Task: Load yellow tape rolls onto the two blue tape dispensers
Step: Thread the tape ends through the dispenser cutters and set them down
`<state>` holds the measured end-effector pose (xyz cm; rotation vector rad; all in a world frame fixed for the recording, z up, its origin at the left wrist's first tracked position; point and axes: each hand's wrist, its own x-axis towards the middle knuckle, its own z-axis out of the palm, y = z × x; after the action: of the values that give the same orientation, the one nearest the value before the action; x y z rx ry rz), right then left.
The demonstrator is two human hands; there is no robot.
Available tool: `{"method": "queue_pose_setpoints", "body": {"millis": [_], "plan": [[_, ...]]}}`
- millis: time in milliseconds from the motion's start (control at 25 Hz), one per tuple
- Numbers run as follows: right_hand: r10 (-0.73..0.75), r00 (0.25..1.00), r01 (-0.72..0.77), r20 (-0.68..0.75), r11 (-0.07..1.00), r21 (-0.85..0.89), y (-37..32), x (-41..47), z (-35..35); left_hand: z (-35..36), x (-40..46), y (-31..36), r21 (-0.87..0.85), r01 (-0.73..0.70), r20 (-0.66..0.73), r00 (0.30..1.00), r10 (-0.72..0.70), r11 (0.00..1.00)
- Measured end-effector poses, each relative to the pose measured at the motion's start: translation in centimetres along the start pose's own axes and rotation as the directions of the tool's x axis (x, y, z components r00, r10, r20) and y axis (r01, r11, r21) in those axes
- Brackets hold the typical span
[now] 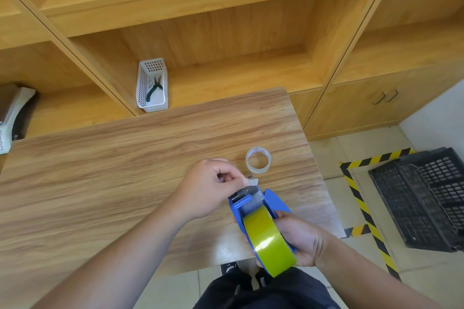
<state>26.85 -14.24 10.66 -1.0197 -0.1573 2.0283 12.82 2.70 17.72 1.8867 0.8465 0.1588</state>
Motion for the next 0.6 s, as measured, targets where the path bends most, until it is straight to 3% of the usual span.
{"method": "queue_pose_setpoints", "body": {"millis": [320,600], "plan": [[-0.076,0.996,0.070,-0.035,0.986,-0.153,1.0,-0.5,0.6,-2.9,0.3,-0.5,-0.117,0.177,-0.070,0.980,-0.185,0.977],[-0.126,0.989,0.146,0.078,0.916,-0.373,0.7,-0.7,1.6,-1.2,-1.5,-1.3,-0.380,0.396,0.187,0.918,-0.350,0.836]]}}
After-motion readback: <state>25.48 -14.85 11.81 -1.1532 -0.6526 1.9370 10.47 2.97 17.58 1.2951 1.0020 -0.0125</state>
